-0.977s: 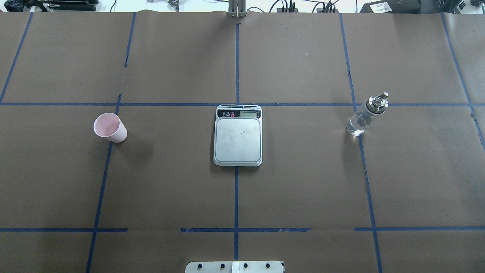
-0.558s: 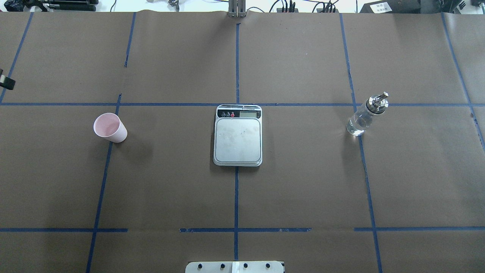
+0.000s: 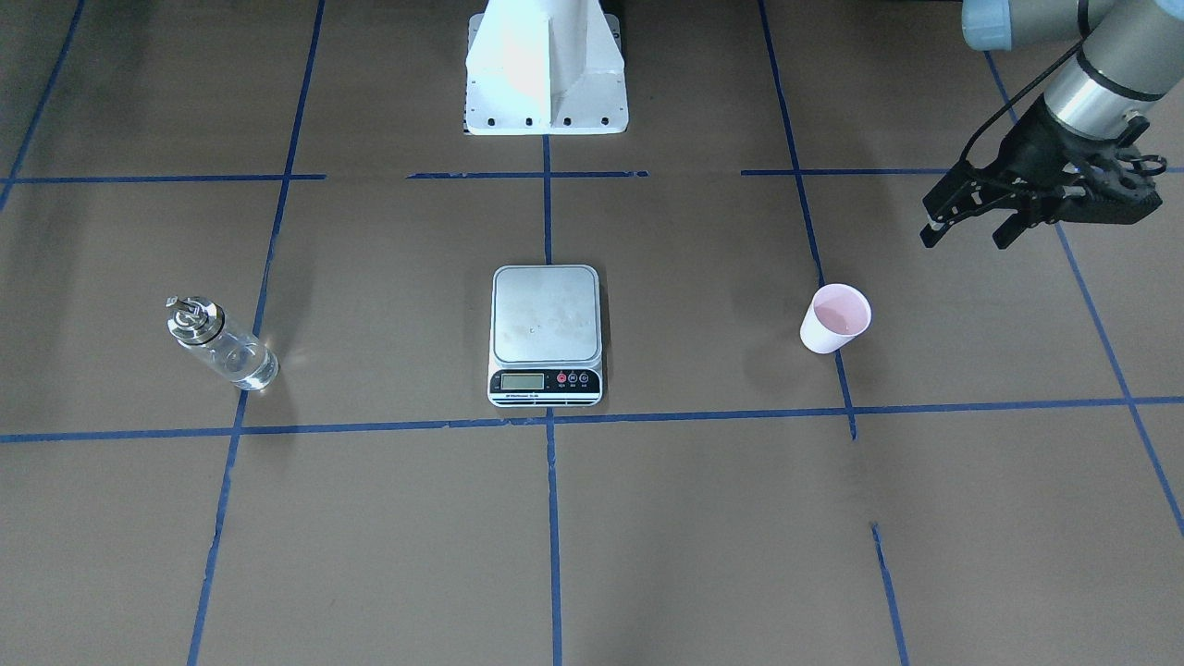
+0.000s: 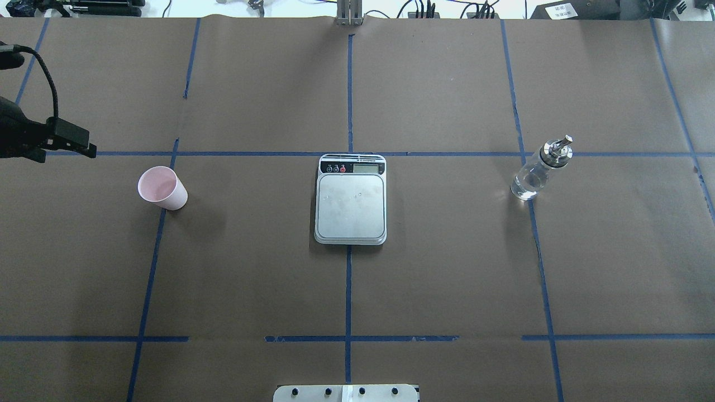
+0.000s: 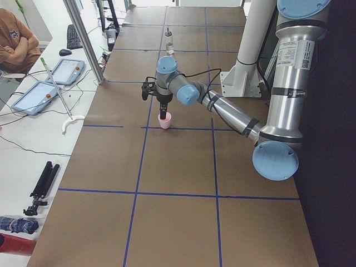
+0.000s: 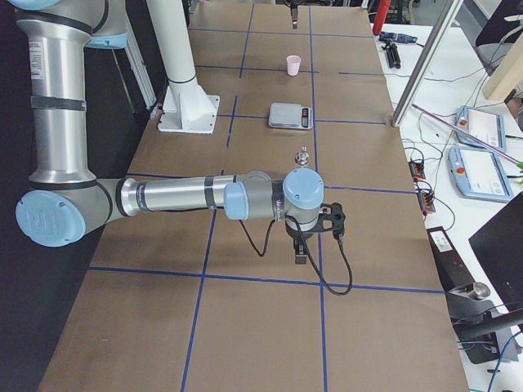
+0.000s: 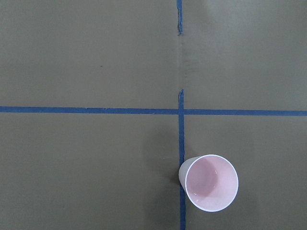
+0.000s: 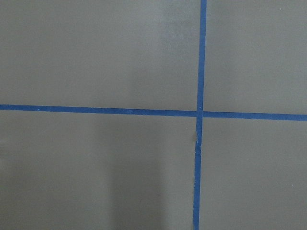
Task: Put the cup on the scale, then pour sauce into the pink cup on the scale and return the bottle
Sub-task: 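Move the left gripper down toward the pink paper cup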
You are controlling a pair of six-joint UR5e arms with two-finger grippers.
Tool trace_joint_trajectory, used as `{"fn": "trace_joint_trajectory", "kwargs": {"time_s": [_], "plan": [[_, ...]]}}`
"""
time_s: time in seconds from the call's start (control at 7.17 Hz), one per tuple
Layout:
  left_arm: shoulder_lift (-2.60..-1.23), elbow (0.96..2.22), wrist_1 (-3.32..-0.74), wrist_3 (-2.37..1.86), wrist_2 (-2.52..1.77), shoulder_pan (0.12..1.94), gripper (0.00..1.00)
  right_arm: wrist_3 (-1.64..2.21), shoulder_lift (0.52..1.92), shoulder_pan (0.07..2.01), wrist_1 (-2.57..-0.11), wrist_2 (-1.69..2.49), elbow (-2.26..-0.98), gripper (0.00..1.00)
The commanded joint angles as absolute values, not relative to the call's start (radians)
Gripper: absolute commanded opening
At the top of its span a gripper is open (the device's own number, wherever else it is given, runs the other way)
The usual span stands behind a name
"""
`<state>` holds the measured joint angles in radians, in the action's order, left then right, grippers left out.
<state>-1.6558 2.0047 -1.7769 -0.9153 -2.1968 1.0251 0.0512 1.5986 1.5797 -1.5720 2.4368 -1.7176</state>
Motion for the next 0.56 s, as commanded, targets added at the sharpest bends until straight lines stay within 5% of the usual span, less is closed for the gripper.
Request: {"fn": "trace_joint_trajectory", "kwargs": {"time_s": [0.0,0.42], "plan": [[-1.707,1.930,-1.822,-1.035,-2.123,0.939,1.00,0.051,1.598,1.578,-1.572,2.428,-1.718,1.00],[-1.766,1.830,-1.853,-1.072,-2.083,0.873,1.00,0.049,1.591,1.578,-1.569,2.425,-1.721,1.00]]}}
